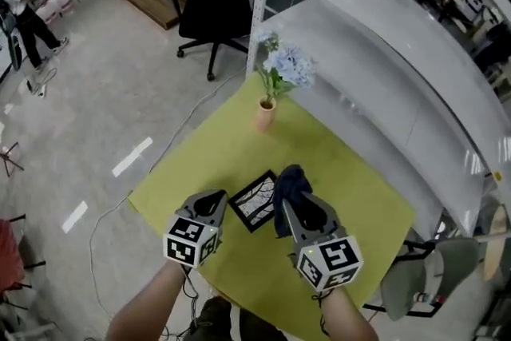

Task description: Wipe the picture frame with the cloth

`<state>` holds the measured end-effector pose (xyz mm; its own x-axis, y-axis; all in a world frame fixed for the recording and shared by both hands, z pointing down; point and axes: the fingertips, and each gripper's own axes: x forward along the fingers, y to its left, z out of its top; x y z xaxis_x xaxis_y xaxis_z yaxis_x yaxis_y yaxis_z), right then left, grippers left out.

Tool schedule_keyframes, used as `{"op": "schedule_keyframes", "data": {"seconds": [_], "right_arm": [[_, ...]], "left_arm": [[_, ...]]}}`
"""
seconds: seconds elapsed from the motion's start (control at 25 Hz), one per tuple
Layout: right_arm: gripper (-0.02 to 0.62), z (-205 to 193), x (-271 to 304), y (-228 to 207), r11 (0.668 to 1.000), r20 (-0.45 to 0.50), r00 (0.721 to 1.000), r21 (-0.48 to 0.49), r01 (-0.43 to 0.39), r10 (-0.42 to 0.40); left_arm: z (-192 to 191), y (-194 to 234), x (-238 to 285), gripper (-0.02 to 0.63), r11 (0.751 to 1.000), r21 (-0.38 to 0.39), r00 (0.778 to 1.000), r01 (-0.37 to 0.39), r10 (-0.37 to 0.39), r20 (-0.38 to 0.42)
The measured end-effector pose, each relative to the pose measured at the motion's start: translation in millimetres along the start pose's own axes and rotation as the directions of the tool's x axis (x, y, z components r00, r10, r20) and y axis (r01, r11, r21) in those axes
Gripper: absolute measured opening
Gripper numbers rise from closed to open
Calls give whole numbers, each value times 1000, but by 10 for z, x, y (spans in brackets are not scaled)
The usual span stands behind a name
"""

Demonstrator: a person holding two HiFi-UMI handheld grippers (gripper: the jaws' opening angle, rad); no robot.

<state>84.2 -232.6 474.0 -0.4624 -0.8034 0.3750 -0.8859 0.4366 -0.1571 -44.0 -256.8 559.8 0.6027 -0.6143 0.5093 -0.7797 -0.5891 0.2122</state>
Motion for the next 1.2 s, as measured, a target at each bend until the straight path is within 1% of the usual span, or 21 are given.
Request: {"op": "schedule_keyframes", "data": {"seconds": [0.16, 0.28, 0.48, 0.68, 0.8, 0.96, 1.08, 1.2], "right_arm": [[94, -251, 92, -53, 1000, -34, 999, 29, 7, -6], [94, -398, 112, -76, 999, -52, 999, 51, 14, -11], [94, -584, 128, -86, 997, -77, 997, 72, 16, -11], [94, -703, 174, -117, 997, -96, 995, 70, 20, -13], [94, -747, 186, -117, 997, -102, 995, 70, 24, -17], [94, -760, 221, -75, 999, -115, 993, 31, 12, -9], [94, -713, 335, -3, 1000, -129, 991, -2, -29, 28], [94, -729, 533, 110, 995, -159, 983, -5, -95, 93]], "left_arm": [[-278, -7, 207, 9, 1000, -18, 998, 14, -15, -67], [-457, -32, 314, 35, 999, -30, 992, 31, -34, -119], [-664, -33, 398, 38, 999, -21, 985, 31, -34, -170], [-684, -24, 418, 35, 1000, 23, 986, 12, -8, -167], [-676, -11, 416, 21, 999, 48, 988, -8, 15, -156], [-686, -5, 409, 12, 997, 73, 988, -24, 35, -150], [-689, 4, 416, 9, 998, 62, 988, -18, 28, -154], [-689, 3, 425, 8, 998, 57, 987, -15, 24, -157]]}}
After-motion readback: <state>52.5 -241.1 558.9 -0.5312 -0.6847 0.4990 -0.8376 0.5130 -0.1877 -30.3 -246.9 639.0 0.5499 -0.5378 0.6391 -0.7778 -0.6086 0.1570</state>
